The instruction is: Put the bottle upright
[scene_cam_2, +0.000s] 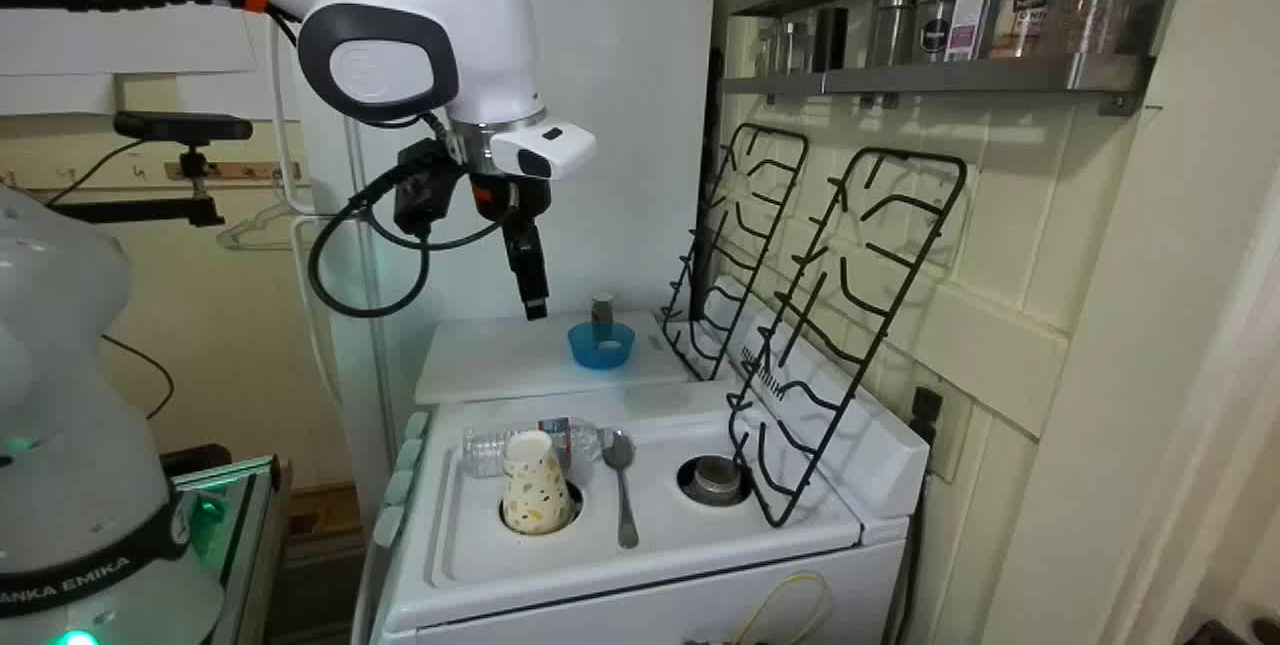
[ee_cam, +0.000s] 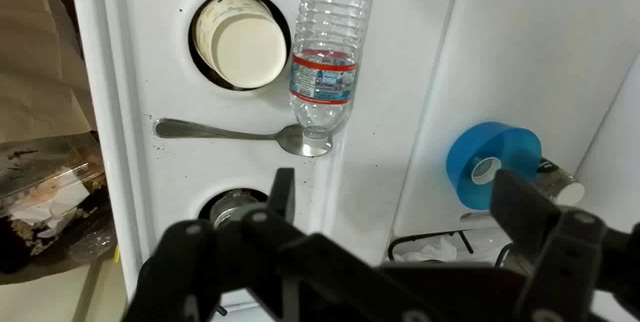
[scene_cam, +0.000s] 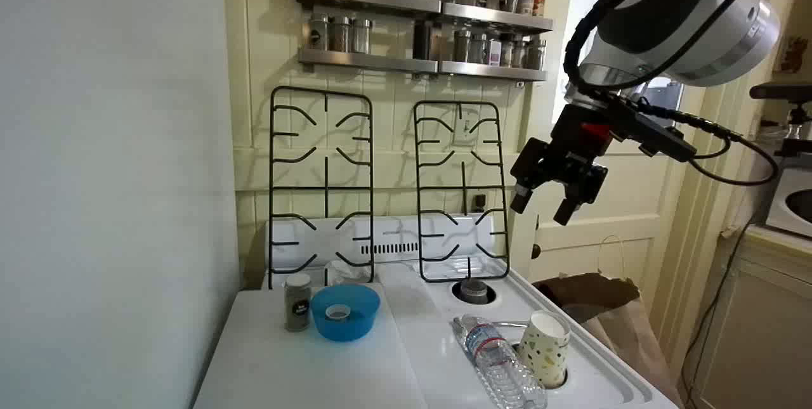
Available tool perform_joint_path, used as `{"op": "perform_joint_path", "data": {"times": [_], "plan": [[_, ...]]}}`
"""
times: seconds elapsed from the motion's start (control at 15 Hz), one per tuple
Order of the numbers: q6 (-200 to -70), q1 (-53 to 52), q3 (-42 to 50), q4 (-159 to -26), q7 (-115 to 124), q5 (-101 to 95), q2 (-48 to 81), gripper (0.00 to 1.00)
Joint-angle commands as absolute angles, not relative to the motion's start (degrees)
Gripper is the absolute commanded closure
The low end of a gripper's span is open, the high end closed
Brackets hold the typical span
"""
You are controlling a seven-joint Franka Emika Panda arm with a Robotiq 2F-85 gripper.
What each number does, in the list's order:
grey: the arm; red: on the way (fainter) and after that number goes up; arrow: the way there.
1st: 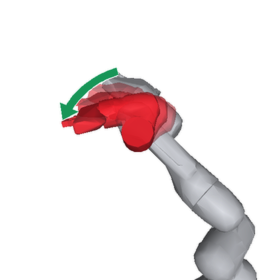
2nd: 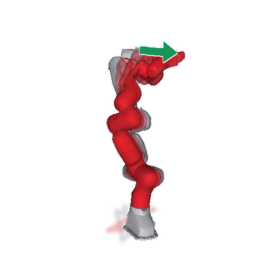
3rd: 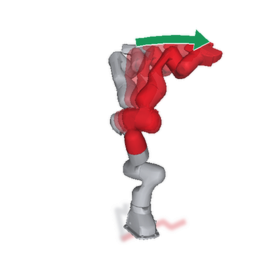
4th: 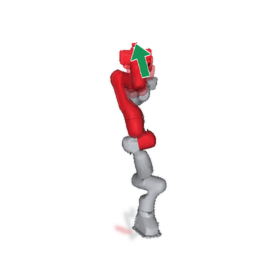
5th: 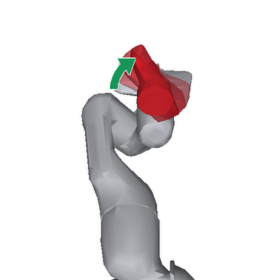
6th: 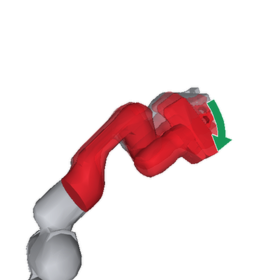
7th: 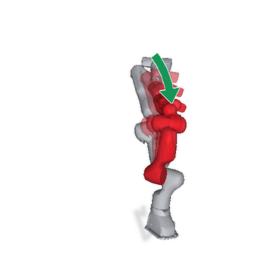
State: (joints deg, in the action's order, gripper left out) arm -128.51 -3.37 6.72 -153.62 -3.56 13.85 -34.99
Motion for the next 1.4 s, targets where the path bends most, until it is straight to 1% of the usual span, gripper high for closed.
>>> {"op": "perform_joint_path", "data": {"times": [0.0, 0.2, 0.33, 0.53, 0.67, 0.8, 1.0, 1.07, 1.13, 1.33], "plan": [[-128.22, -2.64, 6.05, -153.48, -3.92, 14.31, -34.95, 0.0], [-128.22, -2.64, 6.05, -153.47, -3.92, 14.31, -34.94, 0.0], [-131.08, -1.89, 6.19, -151.54, 0.16, 16.59, -28.39, 0.0], [-140.6, 0.34, 6.85, -150.23, 4.02, 17.65, -18.37, 0.0], [-142.38, 1.05, 7.92, -148.26, 5.41, 19.41, -11.78, 0.0], [-142.48, 1.06, 8.11, -144.76, 5.49, 21.2, -4.49, 0.0], [-137.9, 1.21, 7.18, -137.43, 2.87, 25.36, 4.38, 0.0], [-135.54, 2.1, 6.65, -135.98, 5.29, 22.03, 5.37, 0.0], [-139.79, 2.38, 6.29, -140.88, 4.07, 22.64, 0.97, 0.0], [-137.62, 2.59, 5.83, -136.75, 4.42, 22.46, 5.42, 0.0]]}}
